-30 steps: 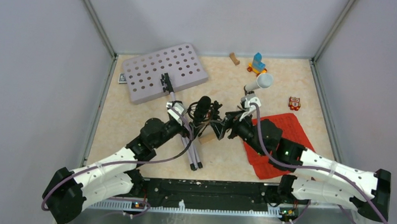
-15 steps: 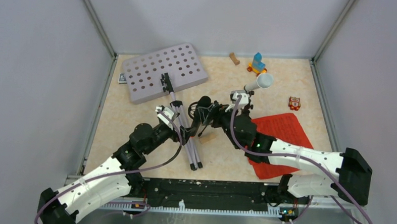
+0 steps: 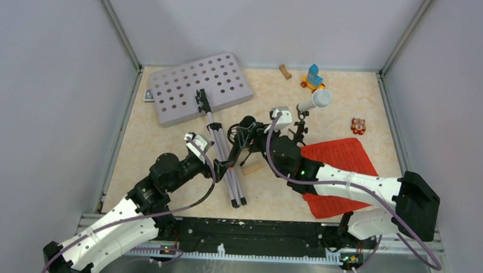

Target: Pack up the instrument practice props

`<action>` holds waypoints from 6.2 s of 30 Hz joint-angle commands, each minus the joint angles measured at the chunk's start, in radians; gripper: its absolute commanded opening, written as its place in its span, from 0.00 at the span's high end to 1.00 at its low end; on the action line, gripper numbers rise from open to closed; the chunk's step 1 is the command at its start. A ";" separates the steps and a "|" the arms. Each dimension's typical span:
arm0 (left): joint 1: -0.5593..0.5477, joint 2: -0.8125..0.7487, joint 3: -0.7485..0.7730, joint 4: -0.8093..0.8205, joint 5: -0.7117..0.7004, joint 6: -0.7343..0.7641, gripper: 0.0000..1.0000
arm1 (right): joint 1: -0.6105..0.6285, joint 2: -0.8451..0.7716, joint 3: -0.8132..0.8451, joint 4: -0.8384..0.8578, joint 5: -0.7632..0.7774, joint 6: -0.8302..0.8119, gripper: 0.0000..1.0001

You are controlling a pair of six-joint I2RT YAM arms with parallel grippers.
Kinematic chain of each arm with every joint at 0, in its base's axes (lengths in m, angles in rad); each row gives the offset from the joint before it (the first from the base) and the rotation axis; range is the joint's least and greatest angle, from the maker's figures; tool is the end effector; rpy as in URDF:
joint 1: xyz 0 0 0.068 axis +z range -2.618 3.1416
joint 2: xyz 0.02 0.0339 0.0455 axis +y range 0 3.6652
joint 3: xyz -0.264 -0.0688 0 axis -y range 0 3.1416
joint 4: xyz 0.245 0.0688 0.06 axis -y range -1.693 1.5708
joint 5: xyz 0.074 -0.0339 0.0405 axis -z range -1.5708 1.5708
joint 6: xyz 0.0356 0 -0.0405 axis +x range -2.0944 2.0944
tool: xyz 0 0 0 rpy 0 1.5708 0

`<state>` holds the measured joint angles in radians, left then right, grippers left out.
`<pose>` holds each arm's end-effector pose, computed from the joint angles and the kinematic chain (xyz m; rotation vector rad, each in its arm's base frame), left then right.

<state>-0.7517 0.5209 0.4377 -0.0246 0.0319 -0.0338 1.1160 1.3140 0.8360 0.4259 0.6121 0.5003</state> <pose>0.1081 -0.1026 0.2725 0.6259 1.5981 -0.6149 0.1506 0.2615 0.3040 -0.0274 1.6657 0.7468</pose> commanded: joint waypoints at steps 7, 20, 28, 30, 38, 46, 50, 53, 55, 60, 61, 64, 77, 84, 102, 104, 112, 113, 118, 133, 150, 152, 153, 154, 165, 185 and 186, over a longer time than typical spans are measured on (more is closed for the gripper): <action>-0.002 -0.013 0.013 0.007 0.017 0.003 0.01 | 0.008 -0.039 0.092 0.053 0.000 -0.125 0.68; -0.002 -0.080 0.070 0.088 0.124 0.055 0.01 | 0.006 -0.132 0.194 0.000 0.008 -0.250 0.81; -0.002 0.031 0.179 0.309 0.164 0.244 0.01 | 0.006 -0.169 0.359 -0.147 0.013 -0.289 0.98; -0.002 0.103 0.236 0.330 0.154 0.278 0.01 | 0.007 -0.185 0.387 -0.180 0.008 -0.286 1.00; -0.001 0.320 0.426 0.349 0.130 0.230 0.01 | 0.006 -0.213 0.495 -0.360 -0.228 -0.214 1.00; -0.002 0.327 0.446 0.319 0.196 0.125 0.23 | 0.006 -0.188 0.549 -0.423 -0.369 -0.171 1.00; -0.002 0.283 0.441 0.257 0.197 0.078 0.38 | 0.007 -0.176 0.548 -0.457 -0.360 -0.163 1.00; -0.002 0.243 0.439 0.187 0.182 0.024 0.54 | 0.005 -0.171 0.546 -0.473 -0.346 -0.161 0.98; -0.002 0.221 0.444 0.121 0.146 -0.032 0.60 | 0.006 -0.168 0.547 -0.486 -0.341 -0.163 0.94; -0.001 0.162 0.461 -0.140 -0.055 -0.229 0.70 | 0.006 -0.186 0.538 -0.543 -0.327 -0.170 0.61; -0.001 0.139 0.451 -0.178 -0.097 -0.279 0.74 | 0.006 -0.196 0.527 -0.554 -0.317 -0.169 0.55; -0.002 0.018 0.376 -0.243 -0.248 -0.448 0.87 | 0.006 -0.243 0.476 -0.569 -0.280 -0.164 0.48; -0.002 -0.060 0.128 -0.503 -0.603 -1.033 0.95 | 0.006 -0.390 0.332 -0.669 -0.177 -0.072 0.47; 0.008 0.111 0.073 -0.383 -0.644 -1.057 0.96 | 0.005 -0.440 0.277 -0.686 -0.166 -0.029 0.47; 0.356 0.590 0.055 0.163 -0.172 -0.691 0.96 | 0.006 -0.485 0.259 -0.759 -0.187 -0.034 0.47; 0.356 0.622 0.068 0.175 -0.176 -0.691 0.96 | 0.006 -0.489 0.252 -0.760 -0.184 -0.033 0.47; 0.357 0.720 0.086 0.186 -0.217 -0.717 0.62 | 0.006 -0.505 0.241 -0.772 -0.175 -0.021 0.47; 0.357 0.727 0.088 0.183 -0.225 -0.718 0.61 | 0.006 -0.508 0.243 -0.776 -0.173 -0.021 0.47; 0.357 0.756 0.087 0.180 -0.273 -0.728 0.50 | 0.006 -0.522 0.255 -0.796 -0.164 -0.024 0.47; 0.359 0.651 0.090 0.100 -0.311 -0.711 0.24 | 0.007 -0.682 0.177 -0.917 -0.152 -0.151 0.44; 0.359 0.118 0.171 -0.112 -0.301 -0.481 0.01 | -0.363 -0.630 -0.106 -0.573 -0.212 -0.249 0.29; 0.359 0.089 0.169 -0.069 -0.260 -0.436 0.01 | -0.404 -0.625 -0.144 -0.452 -0.260 -0.293 0.29; 0.359 0.079 0.169 -0.050 -0.228 -0.415 0.01 | -0.404 -0.623 -0.163 -0.383 -0.267 -0.331 0.29; 0.359 0.072 0.170 -0.026 -0.208 -0.393 0.01 | -0.404 -0.621 -0.185 -0.312 -0.271 -0.362 0.29; 0.357 0.181 0.233 0.211 0.188 -0.182 0.01 | -0.410 -0.508 -0.285 0.216 -0.129 -0.555 0.34; -0.029 0.657 0.501 0.349 0.062 -0.168 0.01 | -0.490 -0.353 -0.165 0.343 -0.346 -0.656 0.92; -0.042 0.688 0.520 0.356 0.059 -0.169 0.01 | -0.491 -0.356 -0.163 0.336 -0.347 -0.660 0.99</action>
<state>-0.7578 1.1217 0.8825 0.2394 0.1253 -0.1844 0.6361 0.9649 0.5980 0.7162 0.3183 -0.1223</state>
